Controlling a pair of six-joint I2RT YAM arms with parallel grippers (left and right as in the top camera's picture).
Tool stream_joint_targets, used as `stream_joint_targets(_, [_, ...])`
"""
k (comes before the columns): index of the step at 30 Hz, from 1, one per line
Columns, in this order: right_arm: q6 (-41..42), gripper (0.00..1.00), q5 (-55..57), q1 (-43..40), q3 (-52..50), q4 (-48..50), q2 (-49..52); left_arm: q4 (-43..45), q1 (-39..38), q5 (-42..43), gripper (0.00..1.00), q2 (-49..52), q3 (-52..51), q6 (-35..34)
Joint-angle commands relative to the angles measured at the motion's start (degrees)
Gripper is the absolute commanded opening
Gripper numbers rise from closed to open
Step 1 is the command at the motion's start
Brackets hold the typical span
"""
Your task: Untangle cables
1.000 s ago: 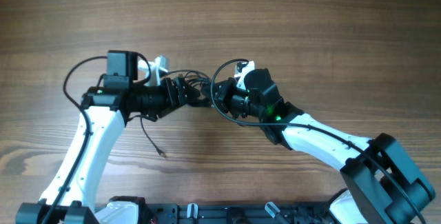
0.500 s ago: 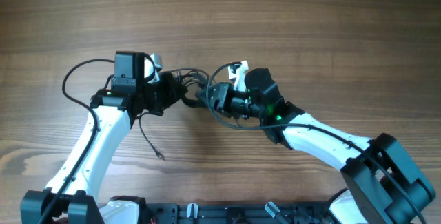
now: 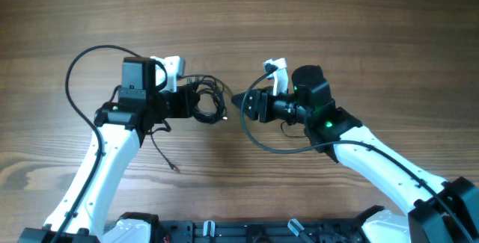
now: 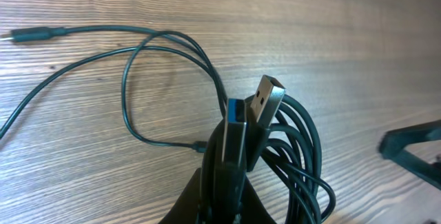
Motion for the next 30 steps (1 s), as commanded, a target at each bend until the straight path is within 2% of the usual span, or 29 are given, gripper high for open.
stream_joint_targets(1, [-3.3,0.48,6.1,4.5,0.2,-2.2,-0.6,0.2,-3.5,-2.3,0.04,-0.9,-0.3,2.3])
stream_joint_targets(5, [-2.1,0.40,15.5,9.0,0.2,-5.9,-0.6,0.2,-6.5,-8.2,0.04,-0.9,-0.3,0.1])
stream_joint_targets(9, [-0.9,0.31,18.0,11.5,0.2,-7.7,-0.6,0.4,-7.8,-8.2,0.04,-0.9,-0.3,-2.9])
stream_joint_targets(13, [0.7,0.30,21.1,14.0,0.2,-8.6,-0.6,0.9,-9.4,-8.2,0.04,-0.9,-0.3,-5.7])
stream_joint_targets(18, [0.8,0.22,23.3,14.3,0.2,-8.9,-0.6,1.2,-13.0,-8.3,0.04,-0.9,-0.3,-6.8])
stream_joint_targets(25, [0.8,0.23,28.5,14.3,0.2,-11.2,0.4,2.7,-14.9,-7.0,0.04,-0.9,-0.3,-10.3])
stream_joint_targets(30, [1.2,0.25,30.2,14.3,0.2,-11.1,2.4,4.1,-14.9,-0.7,0.04,-0.9,-0.3,-10.4])
